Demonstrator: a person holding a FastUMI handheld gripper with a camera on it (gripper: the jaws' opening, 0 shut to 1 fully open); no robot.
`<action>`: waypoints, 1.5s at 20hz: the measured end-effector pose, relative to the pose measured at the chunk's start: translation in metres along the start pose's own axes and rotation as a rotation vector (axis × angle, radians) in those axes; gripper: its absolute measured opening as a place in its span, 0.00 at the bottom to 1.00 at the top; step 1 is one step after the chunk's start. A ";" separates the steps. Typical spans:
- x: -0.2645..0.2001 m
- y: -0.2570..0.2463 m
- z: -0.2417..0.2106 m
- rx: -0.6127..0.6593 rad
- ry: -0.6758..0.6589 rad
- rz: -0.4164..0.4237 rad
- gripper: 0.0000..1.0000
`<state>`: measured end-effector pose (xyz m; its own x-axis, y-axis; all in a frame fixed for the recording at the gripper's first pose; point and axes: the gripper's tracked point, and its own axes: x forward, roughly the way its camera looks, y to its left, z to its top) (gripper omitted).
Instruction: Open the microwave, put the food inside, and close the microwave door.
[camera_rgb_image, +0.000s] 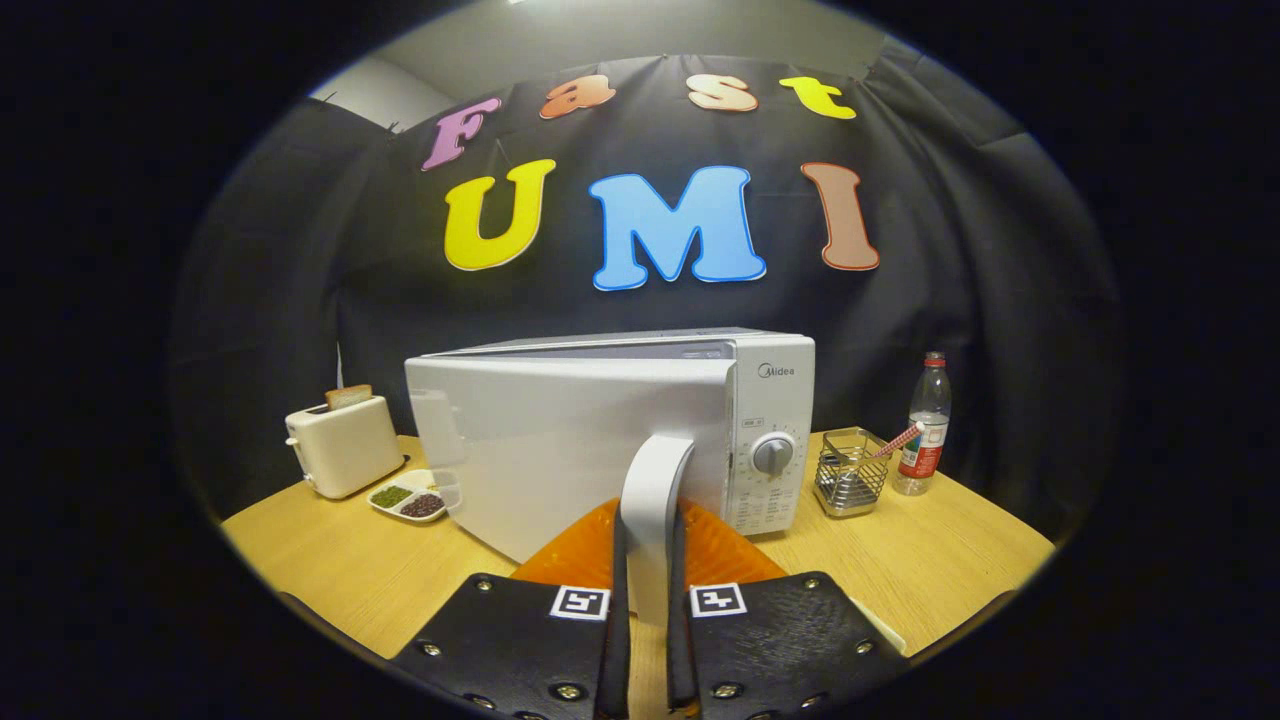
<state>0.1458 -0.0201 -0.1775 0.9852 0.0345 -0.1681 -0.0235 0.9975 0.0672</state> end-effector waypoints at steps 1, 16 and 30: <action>-0.009 0.009 -0.003 0.000 -0.006 0.017 0.15; -0.094 0.154 -0.023 0.034 -0.125 0.063 0.15; -0.109 0.262 -0.038 -0.003 -0.205 -0.035 0.14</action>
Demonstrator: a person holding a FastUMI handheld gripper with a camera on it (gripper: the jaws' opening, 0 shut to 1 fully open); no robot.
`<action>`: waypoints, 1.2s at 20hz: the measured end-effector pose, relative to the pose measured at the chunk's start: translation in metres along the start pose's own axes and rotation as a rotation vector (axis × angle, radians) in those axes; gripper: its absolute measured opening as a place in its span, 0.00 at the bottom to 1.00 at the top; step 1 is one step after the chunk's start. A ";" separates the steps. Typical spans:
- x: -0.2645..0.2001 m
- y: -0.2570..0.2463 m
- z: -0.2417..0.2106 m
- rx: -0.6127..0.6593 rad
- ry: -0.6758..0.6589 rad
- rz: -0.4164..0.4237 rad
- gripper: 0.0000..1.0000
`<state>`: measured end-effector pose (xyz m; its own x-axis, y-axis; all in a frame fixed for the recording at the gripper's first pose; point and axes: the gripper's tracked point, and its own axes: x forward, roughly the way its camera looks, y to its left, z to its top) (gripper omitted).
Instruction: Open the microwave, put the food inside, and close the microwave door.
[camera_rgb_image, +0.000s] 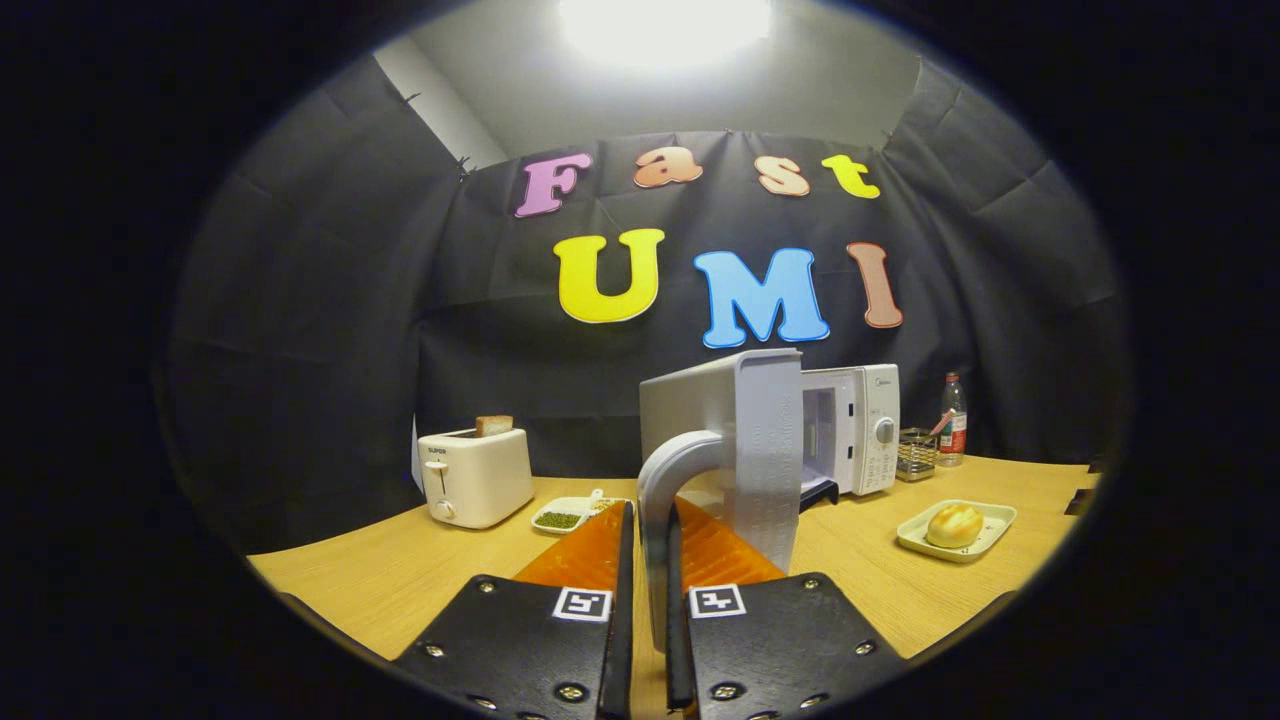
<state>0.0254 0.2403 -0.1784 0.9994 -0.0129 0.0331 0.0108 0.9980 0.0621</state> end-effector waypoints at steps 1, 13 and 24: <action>0.000 0.010 -0.001 0.003 0.001 0.025 0.14; -0.061 -0.014 0.010 -0.004 0.095 0.305 0.14; -0.013 -0.208 -0.030 -0.079 0.389 0.128 0.98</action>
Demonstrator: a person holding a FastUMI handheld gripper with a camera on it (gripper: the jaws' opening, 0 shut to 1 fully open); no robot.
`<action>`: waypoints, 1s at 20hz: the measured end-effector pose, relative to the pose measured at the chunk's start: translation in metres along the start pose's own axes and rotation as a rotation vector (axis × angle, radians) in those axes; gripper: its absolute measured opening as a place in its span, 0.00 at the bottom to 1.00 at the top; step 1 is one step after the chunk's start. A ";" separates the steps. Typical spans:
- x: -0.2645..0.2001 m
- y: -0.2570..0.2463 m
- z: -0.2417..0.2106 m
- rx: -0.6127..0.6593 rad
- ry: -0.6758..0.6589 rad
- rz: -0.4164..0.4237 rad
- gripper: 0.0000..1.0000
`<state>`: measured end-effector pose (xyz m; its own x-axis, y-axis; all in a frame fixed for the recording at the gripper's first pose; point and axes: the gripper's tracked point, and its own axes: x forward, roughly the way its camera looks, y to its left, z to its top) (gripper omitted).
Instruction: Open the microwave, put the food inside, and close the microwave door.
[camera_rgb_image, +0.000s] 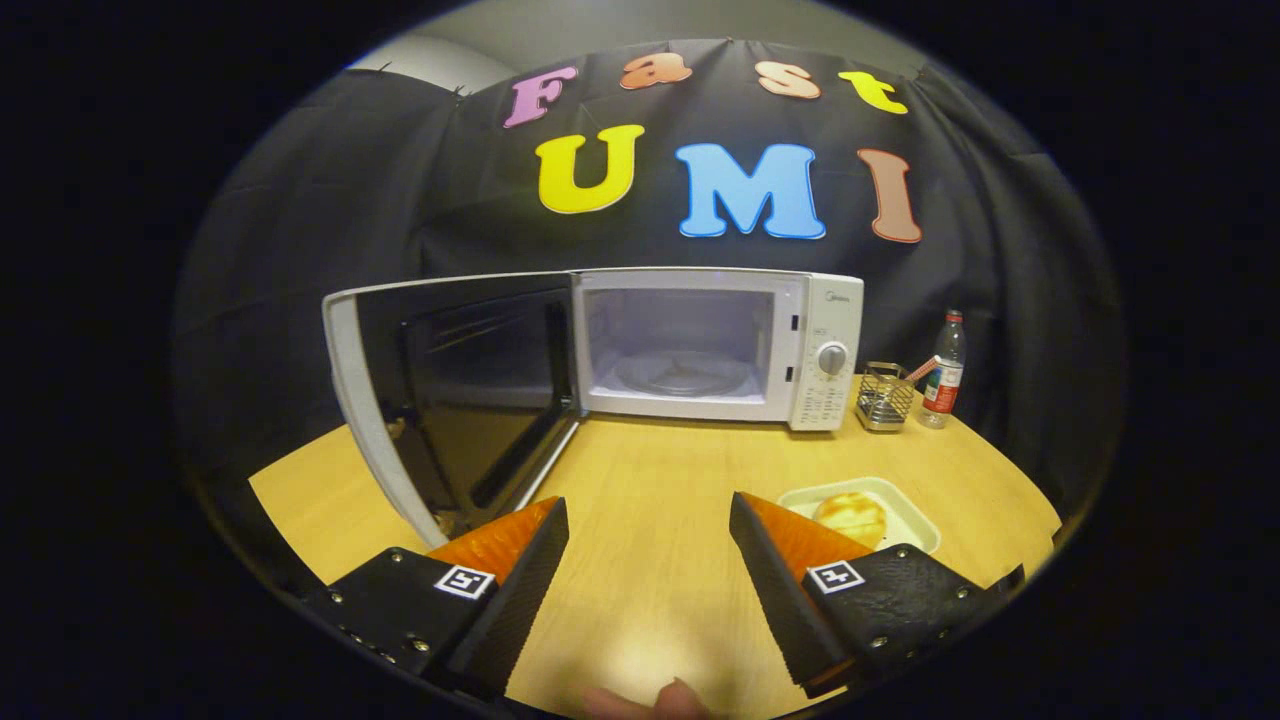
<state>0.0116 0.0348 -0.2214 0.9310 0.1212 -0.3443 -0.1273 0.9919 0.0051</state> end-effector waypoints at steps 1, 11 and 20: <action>0.003 -0.018 -0.002 -0.012 0.013 -0.020 0.98; 0.048 -0.159 -0.050 0.020 0.250 -0.179 0.98; 0.080 -0.164 -0.079 0.117 0.393 -0.111 0.99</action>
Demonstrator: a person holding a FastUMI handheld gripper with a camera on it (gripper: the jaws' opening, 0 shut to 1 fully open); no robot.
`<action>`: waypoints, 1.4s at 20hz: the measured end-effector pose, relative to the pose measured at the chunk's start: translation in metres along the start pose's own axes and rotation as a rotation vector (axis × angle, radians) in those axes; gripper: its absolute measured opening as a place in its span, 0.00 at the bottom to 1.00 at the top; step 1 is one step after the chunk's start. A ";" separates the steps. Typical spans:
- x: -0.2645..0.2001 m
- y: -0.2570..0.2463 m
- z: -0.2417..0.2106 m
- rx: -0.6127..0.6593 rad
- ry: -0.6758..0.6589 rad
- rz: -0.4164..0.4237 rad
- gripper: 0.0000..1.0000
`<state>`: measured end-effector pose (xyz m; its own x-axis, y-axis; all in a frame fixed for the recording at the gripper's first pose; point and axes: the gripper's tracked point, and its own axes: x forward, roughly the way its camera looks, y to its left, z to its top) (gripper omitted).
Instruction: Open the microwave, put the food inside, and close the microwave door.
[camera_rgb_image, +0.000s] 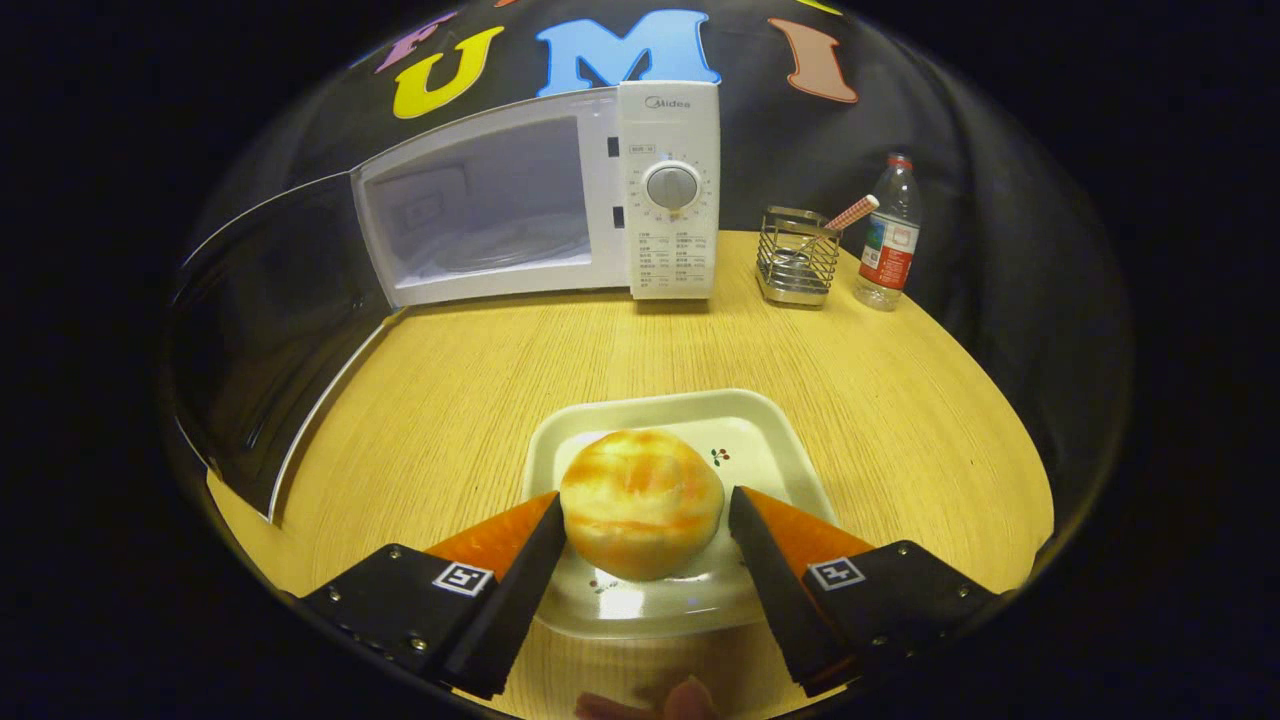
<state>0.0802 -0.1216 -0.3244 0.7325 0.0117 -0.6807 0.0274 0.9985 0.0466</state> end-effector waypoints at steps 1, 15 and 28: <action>0.001 -0.002 0.001 0.000 -0.001 -0.002 0.98; -0.035 0.074 0.068 0.094 -0.366 0.194 0.65; 0.038 0.190 0.151 0.176 -0.376 0.326 0.65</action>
<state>0.2160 0.0603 -0.2313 0.9149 0.2676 -0.3023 -0.1520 0.9220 0.3562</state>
